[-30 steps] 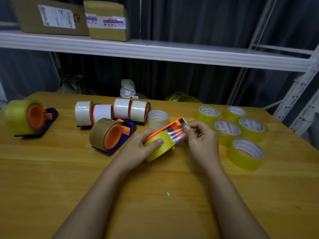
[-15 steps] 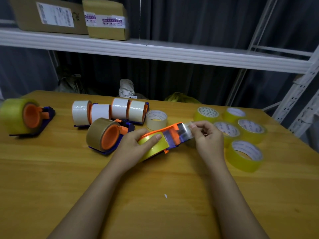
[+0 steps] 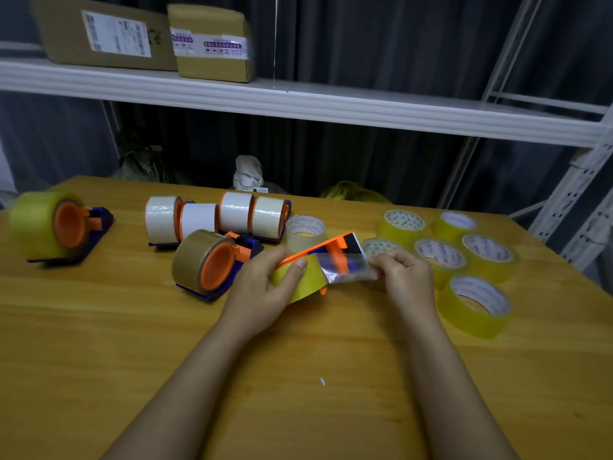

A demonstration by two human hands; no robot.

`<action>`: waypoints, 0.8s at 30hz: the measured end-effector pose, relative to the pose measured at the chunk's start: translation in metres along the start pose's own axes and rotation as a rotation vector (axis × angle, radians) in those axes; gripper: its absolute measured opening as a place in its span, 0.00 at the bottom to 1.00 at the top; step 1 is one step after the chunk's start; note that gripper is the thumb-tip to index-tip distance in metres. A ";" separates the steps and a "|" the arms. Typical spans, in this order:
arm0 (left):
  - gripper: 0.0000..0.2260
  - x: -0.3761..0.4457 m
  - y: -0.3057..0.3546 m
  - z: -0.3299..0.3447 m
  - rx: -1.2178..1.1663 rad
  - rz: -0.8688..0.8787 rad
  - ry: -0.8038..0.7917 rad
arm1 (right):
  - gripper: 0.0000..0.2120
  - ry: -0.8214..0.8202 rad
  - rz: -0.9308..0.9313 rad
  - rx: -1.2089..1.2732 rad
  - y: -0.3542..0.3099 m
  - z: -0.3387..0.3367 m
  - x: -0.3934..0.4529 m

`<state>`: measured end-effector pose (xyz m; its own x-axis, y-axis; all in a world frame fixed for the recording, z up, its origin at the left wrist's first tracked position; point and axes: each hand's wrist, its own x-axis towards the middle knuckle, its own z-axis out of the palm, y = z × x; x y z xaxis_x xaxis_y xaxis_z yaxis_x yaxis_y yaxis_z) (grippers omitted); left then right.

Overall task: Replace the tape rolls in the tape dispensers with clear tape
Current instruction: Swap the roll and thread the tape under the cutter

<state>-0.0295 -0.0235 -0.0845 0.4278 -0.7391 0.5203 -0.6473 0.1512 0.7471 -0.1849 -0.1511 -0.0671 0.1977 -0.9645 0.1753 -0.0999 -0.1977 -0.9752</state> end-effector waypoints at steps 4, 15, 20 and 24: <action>0.15 0.000 0.002 -0.001 -0.005 0.082 -0.006 | 0.14 -0.008 0.015 -0.012 0.000 -0.002 0.000; 0.09 0.000 0.000 -0.001 -0.009 0.133 -0.017 | 0.16 0.002 0.020 0.021 0.003 -0.002 0.001; 0.14 -0.001 0.001 0.001 0.007 0.142 -0.001 | 0.15 0.011 0.007 0.026 0.002 -0.002 0.002; 0.15 -0.001 0.002 0.001 -0.011 0.122 -0.009 | 0.15 0.015 -0.007 0.022 0.001 -0.002 0.001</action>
<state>-0.0319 -0.0230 -0.0837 0.3402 -0.7207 0.6041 -0.6873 0.2478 0.6828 -0.1865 -0.1524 -0.0682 0.1840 -0.9656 0.1836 -0.0770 -0.2004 -0.9767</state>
